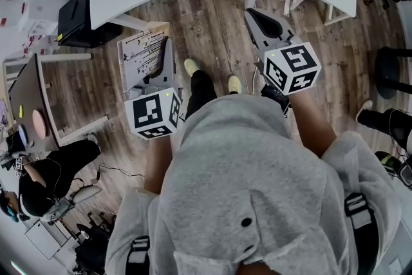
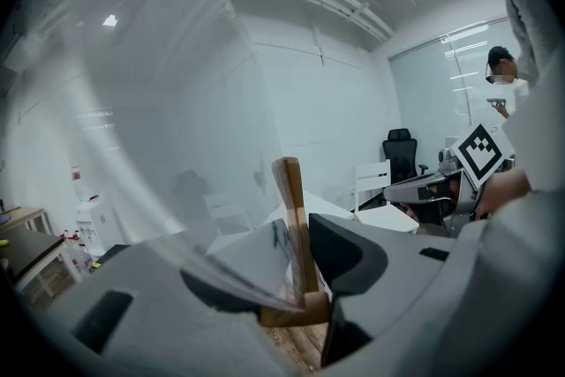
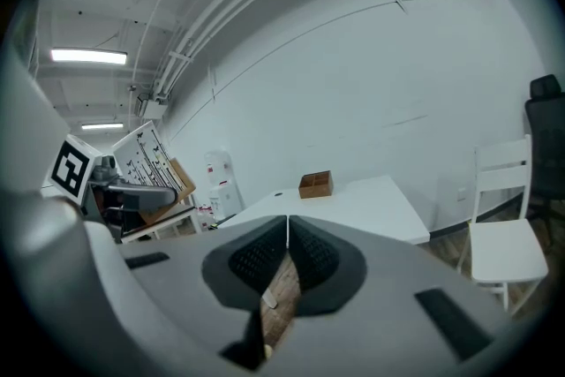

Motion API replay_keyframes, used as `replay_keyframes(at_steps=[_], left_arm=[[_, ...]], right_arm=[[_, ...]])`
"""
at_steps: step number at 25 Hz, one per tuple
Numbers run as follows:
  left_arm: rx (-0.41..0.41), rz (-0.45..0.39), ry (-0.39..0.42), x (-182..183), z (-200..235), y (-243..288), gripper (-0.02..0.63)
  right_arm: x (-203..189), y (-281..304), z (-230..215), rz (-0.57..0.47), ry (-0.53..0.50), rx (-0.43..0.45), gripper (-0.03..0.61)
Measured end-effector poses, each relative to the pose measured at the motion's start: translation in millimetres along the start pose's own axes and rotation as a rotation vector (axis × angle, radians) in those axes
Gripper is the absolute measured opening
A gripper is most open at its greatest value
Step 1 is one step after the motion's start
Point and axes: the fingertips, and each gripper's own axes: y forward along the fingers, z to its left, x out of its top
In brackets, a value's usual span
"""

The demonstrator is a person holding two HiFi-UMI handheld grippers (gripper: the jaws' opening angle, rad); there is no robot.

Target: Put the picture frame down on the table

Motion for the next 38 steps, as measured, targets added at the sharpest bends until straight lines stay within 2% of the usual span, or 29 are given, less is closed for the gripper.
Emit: replay_keyframes(at_steps=[10,38], left_arm=[[-0.012,-0.02,-0.044,-4.4,30.6,21.9,0.19],[-0.068,-0.005,-0.119,-7.7,180.5,121.3,0.19]], right_arm=[[2.4,28.9,8.9,0.017,-0.026,-0.006,0.028],[36.7,204.5,39.1,0.096,-0.055,-0.03,0.028]])
